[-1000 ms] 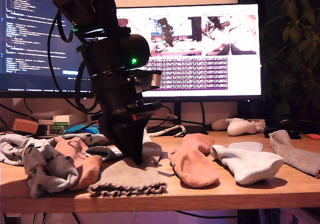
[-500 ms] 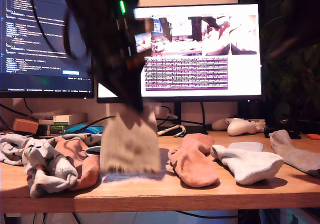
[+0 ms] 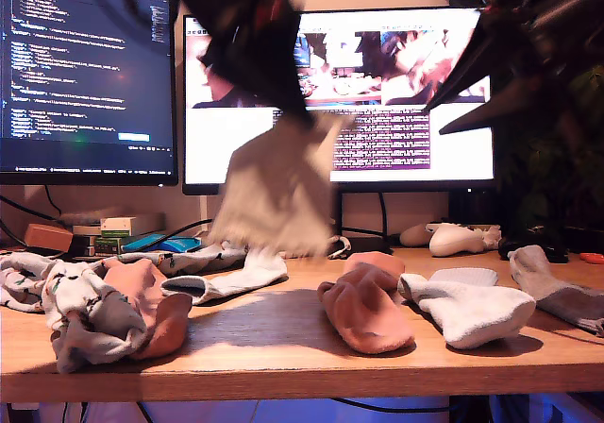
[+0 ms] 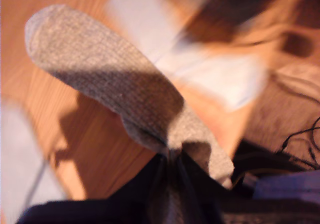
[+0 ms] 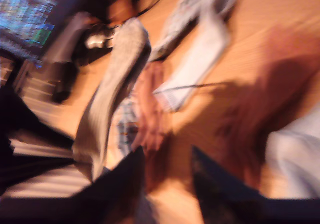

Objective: Pair up the socks based on colour and pattern, by placing them on top of one another

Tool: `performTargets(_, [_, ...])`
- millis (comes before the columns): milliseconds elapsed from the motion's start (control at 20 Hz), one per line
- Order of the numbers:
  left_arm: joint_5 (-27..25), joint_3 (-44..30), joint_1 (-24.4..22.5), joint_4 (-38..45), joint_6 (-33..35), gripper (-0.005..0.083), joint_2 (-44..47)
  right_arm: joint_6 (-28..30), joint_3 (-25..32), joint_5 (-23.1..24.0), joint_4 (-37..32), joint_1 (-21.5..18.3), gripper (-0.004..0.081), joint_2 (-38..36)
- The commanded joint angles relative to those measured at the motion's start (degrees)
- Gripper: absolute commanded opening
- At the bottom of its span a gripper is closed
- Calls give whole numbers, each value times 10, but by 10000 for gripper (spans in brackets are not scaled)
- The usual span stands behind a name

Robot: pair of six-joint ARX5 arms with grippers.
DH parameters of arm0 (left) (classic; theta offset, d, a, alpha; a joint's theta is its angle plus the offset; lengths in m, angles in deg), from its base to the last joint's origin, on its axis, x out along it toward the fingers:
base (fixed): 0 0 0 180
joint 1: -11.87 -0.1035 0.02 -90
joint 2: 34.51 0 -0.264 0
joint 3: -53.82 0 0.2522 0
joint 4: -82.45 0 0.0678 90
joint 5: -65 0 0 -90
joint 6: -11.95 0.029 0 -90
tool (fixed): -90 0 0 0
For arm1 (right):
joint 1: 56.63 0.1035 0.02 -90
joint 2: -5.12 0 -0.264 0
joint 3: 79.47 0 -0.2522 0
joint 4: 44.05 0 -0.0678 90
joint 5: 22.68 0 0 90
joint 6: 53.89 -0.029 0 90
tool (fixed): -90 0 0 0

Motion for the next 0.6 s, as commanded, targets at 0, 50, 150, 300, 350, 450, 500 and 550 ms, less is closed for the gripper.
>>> performTargets(0, [8, -3, 7, 7, 6, -23, -6, -24, 5, -27, -39, 0, 300, 9])
performTargets(50, [8, -3, 11, 10, 8, -23, -7, -32, 5, -47, -55, 0, 300, 14])
performTargets(150, [8, -3, 17, 15, 10, -23, -7, -51, 5, -75, -79, 0, 301, 14])
performTargets(300, [9, -3, 17, 30, 10, -23, -7, -69, 5, -97, -101, 0, 301, 14])
performTargets(350, [13, -3, 17, 34, 9, -23, -7, -68, 5, -99, -102, 0, 301, 14])
performTargets(450, [22, -3, 17, 37, 9, -23, -7, -68, 5, -101, -103, 8, 300, 14])
performTargets(500, [25, -3, 17, 38, 9, -23, -7, -68, 5, -100, -103, 12, 294, 14])
performTargets(550, [30, -3, 17, 38, 9, -23, -7, -68, 5, -99, -104, 16, 272, 14])
